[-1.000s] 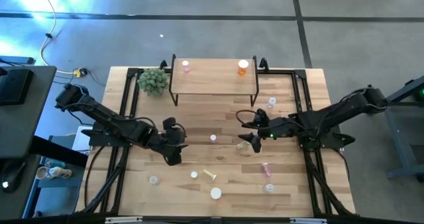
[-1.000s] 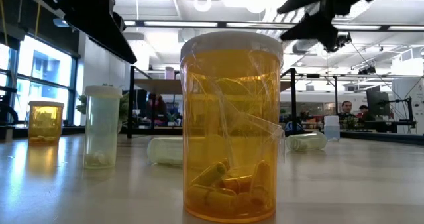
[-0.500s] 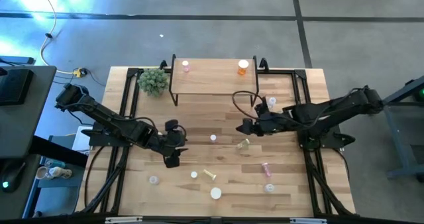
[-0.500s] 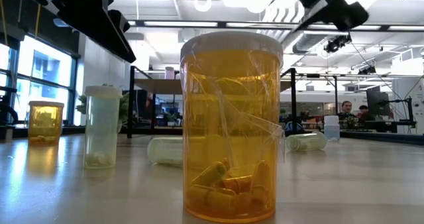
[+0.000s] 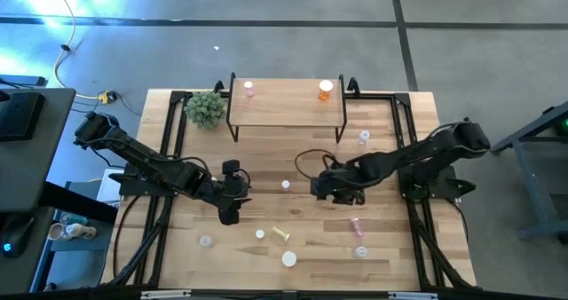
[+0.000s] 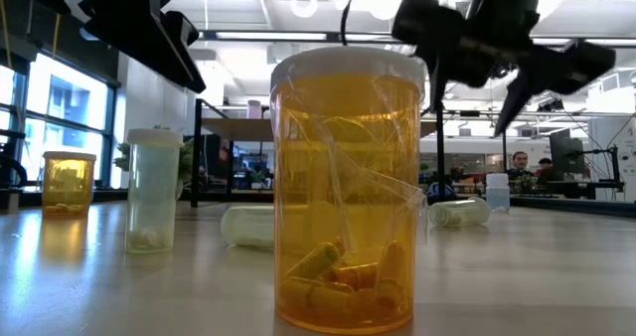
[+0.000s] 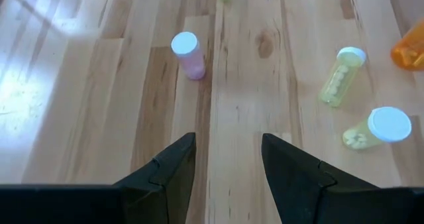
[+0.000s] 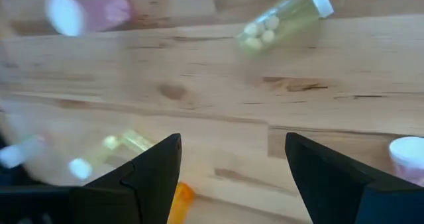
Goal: Pick and place medicine bottles onto shelf by color
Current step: Put the top yellow pill bottle on the shelf
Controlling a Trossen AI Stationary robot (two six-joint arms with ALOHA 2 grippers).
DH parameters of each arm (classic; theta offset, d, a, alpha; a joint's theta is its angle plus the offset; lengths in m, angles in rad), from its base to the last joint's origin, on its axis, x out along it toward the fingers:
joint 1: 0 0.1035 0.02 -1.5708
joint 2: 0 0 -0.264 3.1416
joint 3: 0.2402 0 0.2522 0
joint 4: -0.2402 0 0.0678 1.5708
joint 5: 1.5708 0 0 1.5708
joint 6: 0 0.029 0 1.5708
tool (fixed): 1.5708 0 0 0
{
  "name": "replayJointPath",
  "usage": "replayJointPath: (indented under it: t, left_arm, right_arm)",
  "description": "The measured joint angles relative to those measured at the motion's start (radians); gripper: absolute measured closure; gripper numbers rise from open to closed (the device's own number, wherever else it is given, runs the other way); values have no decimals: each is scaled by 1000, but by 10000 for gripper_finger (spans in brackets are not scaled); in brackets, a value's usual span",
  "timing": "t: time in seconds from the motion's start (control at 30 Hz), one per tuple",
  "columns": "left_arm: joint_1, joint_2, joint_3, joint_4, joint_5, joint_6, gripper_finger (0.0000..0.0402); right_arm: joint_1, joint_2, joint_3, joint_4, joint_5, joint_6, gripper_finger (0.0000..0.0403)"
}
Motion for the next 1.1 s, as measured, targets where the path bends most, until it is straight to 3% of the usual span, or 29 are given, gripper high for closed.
replayJointPath:
  t: [0.2, 0.4, 1.1]
  left_arm:
    - [0, 0, 0, 4, -3, 2, 238]
    - [0, 0, 1, 49, -18, 101, 238]
    - [0, 0, 1, 46, -22, 137, 238]
  right_arm:
    - [1, 66, 0, 8, -28, 4, 142]
    - [-32, 99, 0, 13, -30, 75, 142]
    - [-80, 118, 0, -76, 66, 134, 142]
